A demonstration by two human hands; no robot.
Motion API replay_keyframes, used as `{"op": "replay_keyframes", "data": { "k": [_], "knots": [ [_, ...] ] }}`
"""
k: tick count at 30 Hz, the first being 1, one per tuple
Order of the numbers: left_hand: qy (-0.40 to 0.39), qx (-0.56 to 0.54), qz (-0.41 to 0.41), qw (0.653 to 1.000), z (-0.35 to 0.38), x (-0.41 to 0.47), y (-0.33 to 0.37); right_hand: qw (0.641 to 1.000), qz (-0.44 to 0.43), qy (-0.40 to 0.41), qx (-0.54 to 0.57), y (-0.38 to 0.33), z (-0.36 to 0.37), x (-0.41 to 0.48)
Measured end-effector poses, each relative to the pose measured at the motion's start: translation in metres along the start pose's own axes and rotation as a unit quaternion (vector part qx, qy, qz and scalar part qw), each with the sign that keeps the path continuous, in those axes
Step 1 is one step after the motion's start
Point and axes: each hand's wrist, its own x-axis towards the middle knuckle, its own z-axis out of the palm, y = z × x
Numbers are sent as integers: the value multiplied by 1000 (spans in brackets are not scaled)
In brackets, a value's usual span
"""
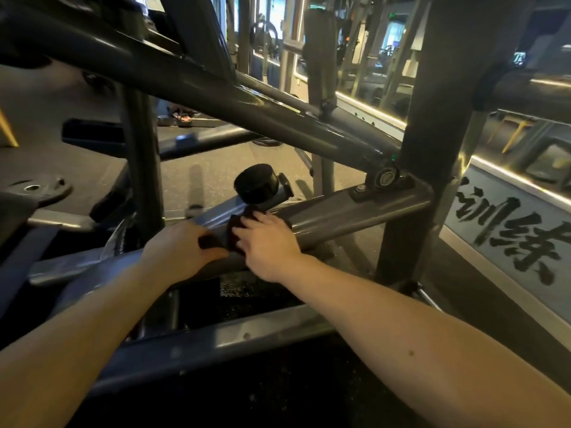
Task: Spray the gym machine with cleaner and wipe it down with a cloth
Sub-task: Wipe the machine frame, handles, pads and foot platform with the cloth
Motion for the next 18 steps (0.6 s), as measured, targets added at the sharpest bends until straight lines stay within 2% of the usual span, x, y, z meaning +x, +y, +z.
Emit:
{"op": "replay_keyframes", "data": {
  "k": [2, 6, 9, 12, 16, 18],
  "knots": [
    [-9, 4, -18, 1000, -1, -4, -18, 1000, 12, -26, 4, 17, -12, 2],
    [-5, -22, -42, 999, 1, -11, -38, 982, 176, -17, -57, 92, -42, -8],
    [-10, -61, -54, 997, 3, -18, -42, 966, 225, -34, -125, 104, -40, -1],
    [8, -85, -53, 995, 6, -22, -40, 969, 203, -26, -140, 59, -18, 16],
    [31, -47, -60, 997, 13, -26, -41, 997, 54, -1, -59, -35, 17, 25],
    [45, -23, -57, 997, 14, -30, -46, 1000, 17, 13, 4, -49, 25, 24]
  ]
}}
